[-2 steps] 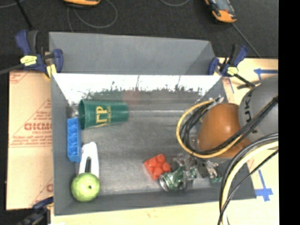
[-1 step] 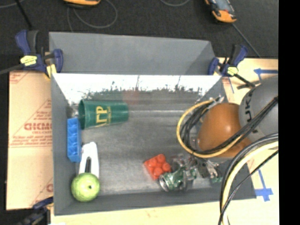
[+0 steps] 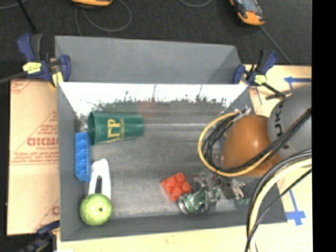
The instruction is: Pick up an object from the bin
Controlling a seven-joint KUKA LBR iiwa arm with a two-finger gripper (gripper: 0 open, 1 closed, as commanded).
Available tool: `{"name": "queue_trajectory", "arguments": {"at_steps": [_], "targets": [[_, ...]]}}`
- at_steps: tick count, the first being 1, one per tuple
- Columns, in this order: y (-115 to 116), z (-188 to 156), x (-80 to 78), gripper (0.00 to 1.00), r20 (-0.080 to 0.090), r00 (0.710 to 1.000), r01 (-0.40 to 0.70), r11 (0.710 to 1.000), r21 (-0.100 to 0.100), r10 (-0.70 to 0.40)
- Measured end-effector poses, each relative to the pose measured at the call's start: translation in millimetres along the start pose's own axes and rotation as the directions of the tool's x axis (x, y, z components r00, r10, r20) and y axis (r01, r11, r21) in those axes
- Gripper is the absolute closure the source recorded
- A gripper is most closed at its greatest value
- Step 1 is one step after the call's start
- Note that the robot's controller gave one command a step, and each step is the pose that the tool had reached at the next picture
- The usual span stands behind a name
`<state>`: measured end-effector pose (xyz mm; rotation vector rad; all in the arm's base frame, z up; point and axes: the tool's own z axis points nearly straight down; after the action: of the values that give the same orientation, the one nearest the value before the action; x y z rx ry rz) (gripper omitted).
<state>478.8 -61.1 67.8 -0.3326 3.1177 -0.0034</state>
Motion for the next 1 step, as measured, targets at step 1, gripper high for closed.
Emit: {"name": "queue_trajectory", "arguments": {"at_steps": [1], "targets": [[-0.1,-1.8,-0.1,1.0,-0.001,1.0,0.0,1.0,-0.001,0.0]]}}
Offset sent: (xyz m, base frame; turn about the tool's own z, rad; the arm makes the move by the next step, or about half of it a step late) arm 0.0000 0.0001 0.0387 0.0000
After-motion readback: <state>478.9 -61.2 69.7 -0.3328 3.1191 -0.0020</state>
